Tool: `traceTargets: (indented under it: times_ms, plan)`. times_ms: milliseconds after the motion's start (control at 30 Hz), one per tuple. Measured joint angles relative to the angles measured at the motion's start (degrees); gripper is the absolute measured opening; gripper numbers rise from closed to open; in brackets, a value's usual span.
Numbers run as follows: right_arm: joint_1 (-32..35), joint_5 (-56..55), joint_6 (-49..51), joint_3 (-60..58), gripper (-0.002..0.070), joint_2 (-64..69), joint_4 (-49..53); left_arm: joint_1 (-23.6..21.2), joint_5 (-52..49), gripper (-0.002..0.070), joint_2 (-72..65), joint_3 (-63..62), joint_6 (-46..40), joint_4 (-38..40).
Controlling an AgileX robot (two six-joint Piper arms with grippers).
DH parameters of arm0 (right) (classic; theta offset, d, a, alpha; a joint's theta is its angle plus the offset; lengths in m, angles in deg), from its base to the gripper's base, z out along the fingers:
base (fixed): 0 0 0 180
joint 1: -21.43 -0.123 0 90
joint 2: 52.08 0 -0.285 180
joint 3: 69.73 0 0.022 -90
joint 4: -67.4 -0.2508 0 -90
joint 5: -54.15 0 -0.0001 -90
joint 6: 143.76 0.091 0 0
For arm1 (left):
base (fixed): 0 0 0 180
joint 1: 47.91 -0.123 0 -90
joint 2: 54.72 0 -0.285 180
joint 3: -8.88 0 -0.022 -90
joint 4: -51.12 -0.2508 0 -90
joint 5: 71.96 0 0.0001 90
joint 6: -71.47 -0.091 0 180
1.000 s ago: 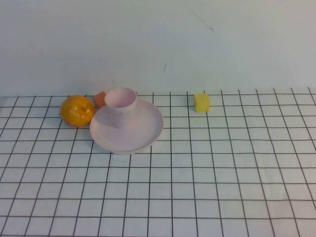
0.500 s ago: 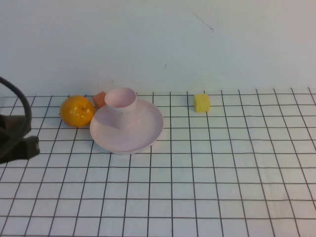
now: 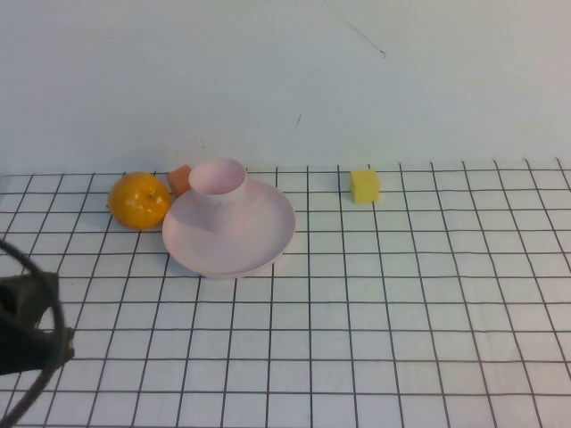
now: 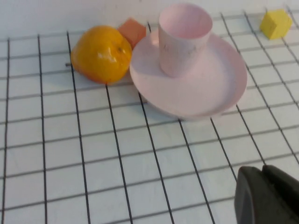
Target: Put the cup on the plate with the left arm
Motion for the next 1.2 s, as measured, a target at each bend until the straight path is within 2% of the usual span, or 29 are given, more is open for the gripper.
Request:
traceTargets:
  times_ms: [267,400,500,667,800,1200]
  plan:
    - [0.00,0.00,0.00,0.00,-0.0002,0.00,0.00,-0.14,22.43,-0.0001,20.29,19.46,0.00,0.32]
    - [0.00,0.00,0.00,0.00,-0.0002,0.00,0.00,-2.84,26.57,-0.0001,29.64,30.89,0.52,0.74]
    - [0.00,0.00,0.00,0.00,-0.0002,0.00,0.00,-5.96,25.78,-0.0001,35.58,36.25,1.86,0.87]
    - [0.00,0.00,0.00,0.00,-0.0002,0.00,0.00,-8.52,15.54,-0.0001,42.80,37.14,2.79,0.94]
    - [0.00,0.00,0.00,0.00,-0.0002,0.00,0.00,-8.61,8.72,-0.0001,43.17,37.03,2.92,0.94]
    - [0.00,0.00,0.00,0.00,-0.0002,0.00,0.00,-8.61,7.31,-0.0001,43.17,36.81,2.92,0.94]
